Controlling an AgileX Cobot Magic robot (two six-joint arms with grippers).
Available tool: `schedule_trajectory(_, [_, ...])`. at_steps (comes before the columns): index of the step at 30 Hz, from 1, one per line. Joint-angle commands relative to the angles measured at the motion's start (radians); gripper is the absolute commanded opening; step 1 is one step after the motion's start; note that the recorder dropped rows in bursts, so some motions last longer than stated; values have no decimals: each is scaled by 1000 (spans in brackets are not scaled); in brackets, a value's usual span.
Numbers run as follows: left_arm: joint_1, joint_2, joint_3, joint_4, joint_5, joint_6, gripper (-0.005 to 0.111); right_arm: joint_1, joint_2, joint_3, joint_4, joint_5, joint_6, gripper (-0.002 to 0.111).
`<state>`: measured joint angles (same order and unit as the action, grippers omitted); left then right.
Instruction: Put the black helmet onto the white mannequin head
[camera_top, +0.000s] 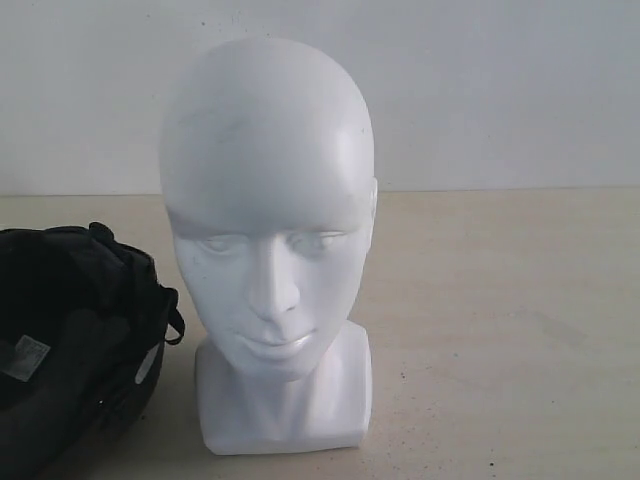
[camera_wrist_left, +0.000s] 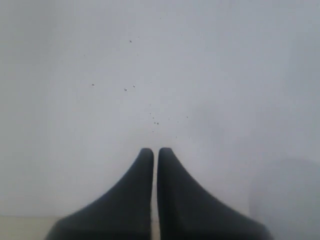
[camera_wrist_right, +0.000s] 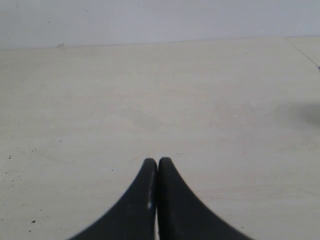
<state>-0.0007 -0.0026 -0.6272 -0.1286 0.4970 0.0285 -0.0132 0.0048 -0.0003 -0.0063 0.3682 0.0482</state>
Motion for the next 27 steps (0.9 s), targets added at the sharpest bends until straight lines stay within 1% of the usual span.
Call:
schedule_trajectory(1, [-8,62,-78,-93,88,309,4,1,-5,0,-3,-5,-3,0])
schedule_trajectory(2, [-8,102,-113,-93,158,292,4,1,-5,0,-3,-5,-3,0])
schedule_trajectory(5, [-8,255,-240,-94,442,265,4,1,-5,0,-3,-5,-3,0])
schedule_trajectory(7, [-28,370,-345,-107,582,164,4,1,-5,0,-3,-5,-3,0])
schedule_trajectory(8, [-41,426,-396,-129,662,146,4,1,-5,0,-3,-5,-3,0])
schedule_trajectory(9, [-53,472,-433,-153,724,176,4,1,-5,0,-3,-5,-3,0])
schedule_trajectory(10, [-71,528,-469,-182,724,235,4,1,-5,0,-3,-5,-3,0])
schedule_trajectory(11, [-87,564,-480,-207,724,257,4,1,-5,0,-3,-5,-3,0])
schedule_trajectory(13, [-108,622,-482,-248,724,305,4,1,-5,0,-3,-5,-3,0])
schedule_trajectory(15, [-115,674,-467,-272,724,339,6,1,-5,0,-3,-3,-3,0])
schedule_trajectory(17, [-115,722,-431,-272,724,343,13,1,-5,0,-3,-3,-3,0])
schedule_trajectory(18, [-115,740,-412,-272,724,343,20,1,-5,0,-3,-3,-3,0])
schedule_trajectory(22, [-115,776,-285,-272,724,403,55,1,-5,0,-3,-3,-3,0])
schedule_trajectory(24, [-115,780,-225,-279,724,453,61,1,-5,0,-3,-3,-3,0])
schedule_trajectory(25, [-115,785,-179,-287,707,486,61,1,-5,0,-3,-3,-3,0])
schedule_trajectory(27, [-115,785,-118,-293,631,489,61,1,-5,0,-3,-3,-3,0])
